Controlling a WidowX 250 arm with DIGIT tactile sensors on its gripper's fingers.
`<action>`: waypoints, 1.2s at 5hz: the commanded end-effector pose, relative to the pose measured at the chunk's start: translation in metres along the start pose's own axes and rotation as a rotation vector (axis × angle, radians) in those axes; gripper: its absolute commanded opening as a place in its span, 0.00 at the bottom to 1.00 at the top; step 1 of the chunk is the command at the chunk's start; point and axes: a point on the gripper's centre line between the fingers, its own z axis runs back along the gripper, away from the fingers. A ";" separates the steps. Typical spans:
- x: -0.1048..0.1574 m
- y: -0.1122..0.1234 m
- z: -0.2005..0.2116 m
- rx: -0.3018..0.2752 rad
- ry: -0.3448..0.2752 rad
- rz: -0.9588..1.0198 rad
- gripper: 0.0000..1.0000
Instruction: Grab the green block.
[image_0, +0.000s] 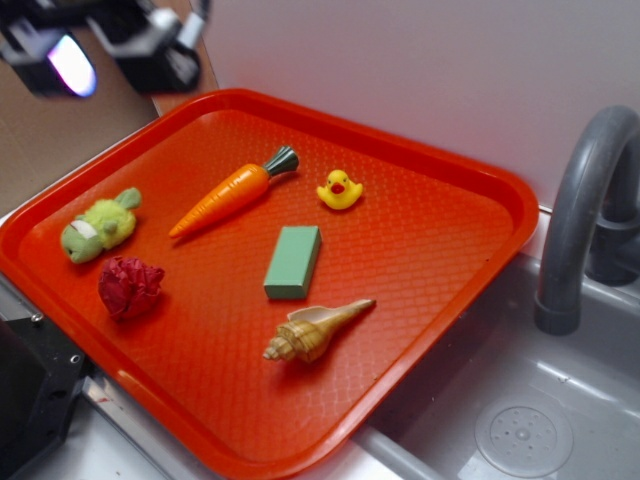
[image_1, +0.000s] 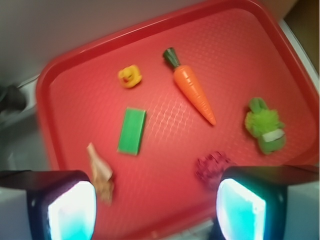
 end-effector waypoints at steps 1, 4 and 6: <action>0.012 -0.011 -0.074 0.041 -0.044 0.065 1.00; 0.029 -0.030 -0.146 -0.012 -0.052 0.131 1.00; 0.026 -0.044 -0.186 0.049 0.039 0.069 0.00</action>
